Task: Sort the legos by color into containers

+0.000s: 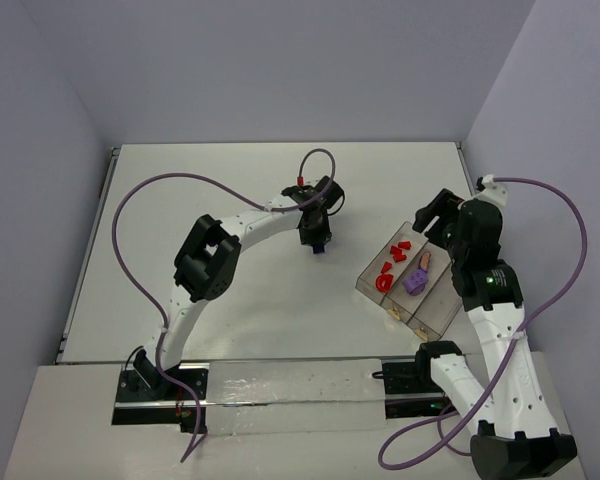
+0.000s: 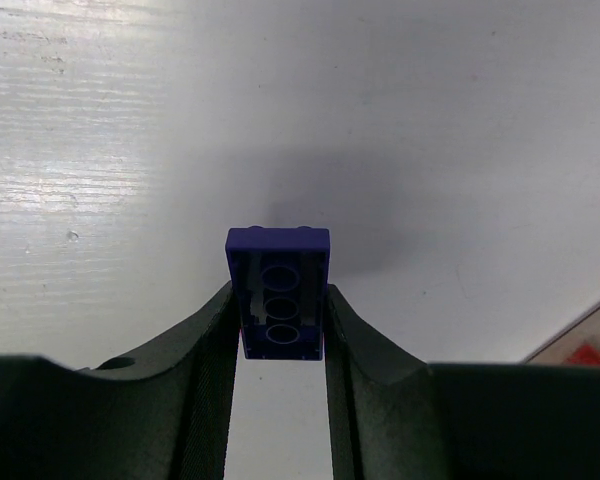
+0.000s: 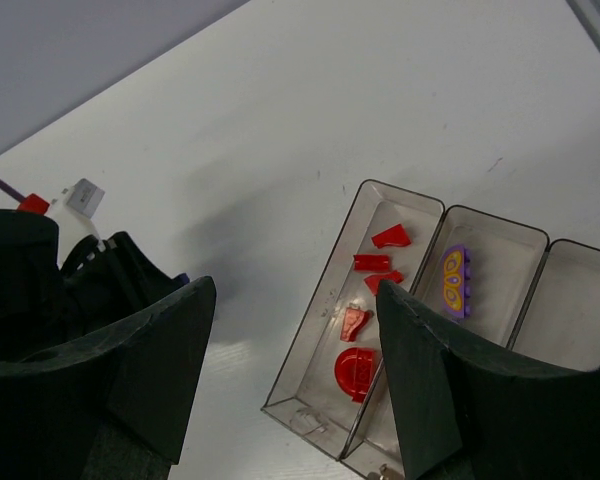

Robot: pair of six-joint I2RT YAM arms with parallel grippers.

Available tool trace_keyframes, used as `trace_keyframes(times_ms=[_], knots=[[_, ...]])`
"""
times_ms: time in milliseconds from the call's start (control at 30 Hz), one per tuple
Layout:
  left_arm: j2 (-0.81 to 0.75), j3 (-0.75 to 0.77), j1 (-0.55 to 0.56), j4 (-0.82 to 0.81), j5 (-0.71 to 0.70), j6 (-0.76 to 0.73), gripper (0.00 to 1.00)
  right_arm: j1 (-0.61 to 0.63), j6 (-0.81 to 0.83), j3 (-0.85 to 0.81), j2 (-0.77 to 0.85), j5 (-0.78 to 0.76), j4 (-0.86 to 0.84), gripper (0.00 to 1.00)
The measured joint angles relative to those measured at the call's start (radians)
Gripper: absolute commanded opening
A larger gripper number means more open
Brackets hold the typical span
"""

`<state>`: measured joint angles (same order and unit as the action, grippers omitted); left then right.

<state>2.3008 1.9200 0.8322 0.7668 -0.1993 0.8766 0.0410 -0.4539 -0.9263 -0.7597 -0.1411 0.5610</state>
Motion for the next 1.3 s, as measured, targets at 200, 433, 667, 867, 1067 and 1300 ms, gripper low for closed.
trace_keyframes(times_ms=[200,433,667,867,1067,1300], knots=[[0.005,-0.005,0.000,-0.011,0.025,-0.021,0.88,0.000,-0.001,0.003,-0.018,0.032,-0.001,0.73],[-0.017,-0.006,-0.007,0.006,0.022,-0.053,0.89,0.109,0.001,0.003,-0.086,0.021,-0.003,0.73],[-0.308,-0.154,-0.133,0.013,0.020,-0.088,0.89,0.330,0.020,-0.003,-0.245,-0.040,-0.040,0.77],[-0.648,-0.324,-0.468,-0.003,-0.003,-0.107,0.88,0.480,0.083,-0.103,-0.524,-0.045,-0.067,0.83],[-0.786,-0.468,-0.594,0.002,-0.001,-0.131,0.88,0.542,0.151,-0.242,-0.795,-0.024,-0.090,0.87],[-0.803,-0.556,-0.604,0.013,0.016,-0.149,0.88,0.550,0.190,-0.325,-1.028,0.020,-0.100,0.87]])
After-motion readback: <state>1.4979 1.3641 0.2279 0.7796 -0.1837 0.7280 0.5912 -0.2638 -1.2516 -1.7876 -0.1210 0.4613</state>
